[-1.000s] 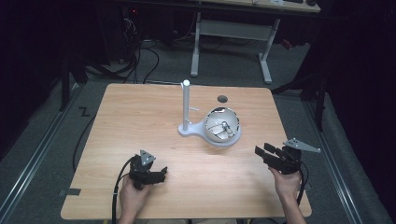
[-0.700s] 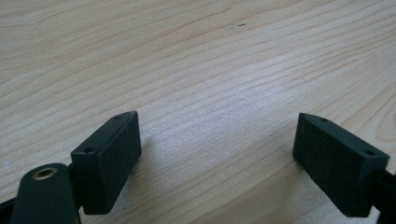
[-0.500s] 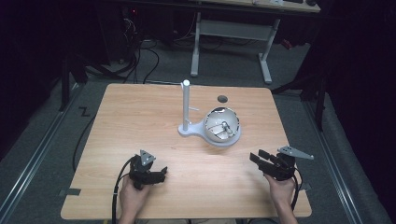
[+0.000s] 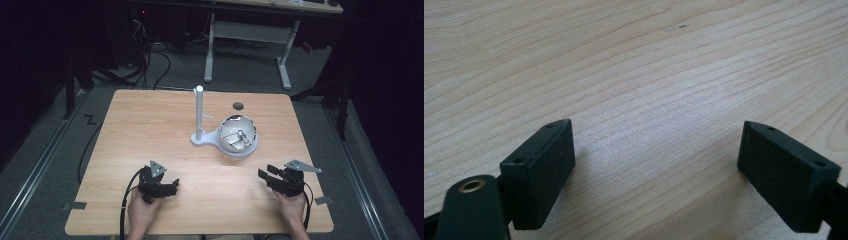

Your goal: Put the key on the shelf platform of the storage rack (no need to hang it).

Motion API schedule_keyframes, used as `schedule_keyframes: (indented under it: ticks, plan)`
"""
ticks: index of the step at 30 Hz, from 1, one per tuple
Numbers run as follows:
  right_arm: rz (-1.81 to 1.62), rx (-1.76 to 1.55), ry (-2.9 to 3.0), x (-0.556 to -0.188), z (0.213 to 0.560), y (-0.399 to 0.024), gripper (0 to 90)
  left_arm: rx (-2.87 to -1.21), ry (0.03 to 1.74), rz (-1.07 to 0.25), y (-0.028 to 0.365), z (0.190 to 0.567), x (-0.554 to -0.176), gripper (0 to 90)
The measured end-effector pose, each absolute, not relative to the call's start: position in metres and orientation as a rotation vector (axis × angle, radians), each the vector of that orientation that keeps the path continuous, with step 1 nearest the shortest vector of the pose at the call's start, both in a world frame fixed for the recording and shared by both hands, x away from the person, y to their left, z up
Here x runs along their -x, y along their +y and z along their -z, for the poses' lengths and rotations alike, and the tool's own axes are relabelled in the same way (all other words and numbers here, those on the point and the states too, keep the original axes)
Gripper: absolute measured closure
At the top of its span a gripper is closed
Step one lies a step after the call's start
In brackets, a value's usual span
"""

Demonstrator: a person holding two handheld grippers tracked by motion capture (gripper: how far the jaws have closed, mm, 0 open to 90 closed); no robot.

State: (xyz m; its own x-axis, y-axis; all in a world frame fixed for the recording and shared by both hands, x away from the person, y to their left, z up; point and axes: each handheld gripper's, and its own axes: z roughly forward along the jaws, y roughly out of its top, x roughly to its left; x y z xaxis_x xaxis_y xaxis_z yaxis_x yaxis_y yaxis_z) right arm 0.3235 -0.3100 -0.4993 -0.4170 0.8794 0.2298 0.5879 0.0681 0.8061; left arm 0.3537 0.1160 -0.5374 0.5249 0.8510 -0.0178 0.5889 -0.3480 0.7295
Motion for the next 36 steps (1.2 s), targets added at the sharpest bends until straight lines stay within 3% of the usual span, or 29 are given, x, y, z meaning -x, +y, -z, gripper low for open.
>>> schedule_keyframes:
  ticks: [36]
  plan:
    - [-1.038, -1.317, 2.191, -0.329, 0.526, -0.267, 50.6, -2.071, 1.164, -0.485, 0.116, 0.537, -0.354, 15.6]
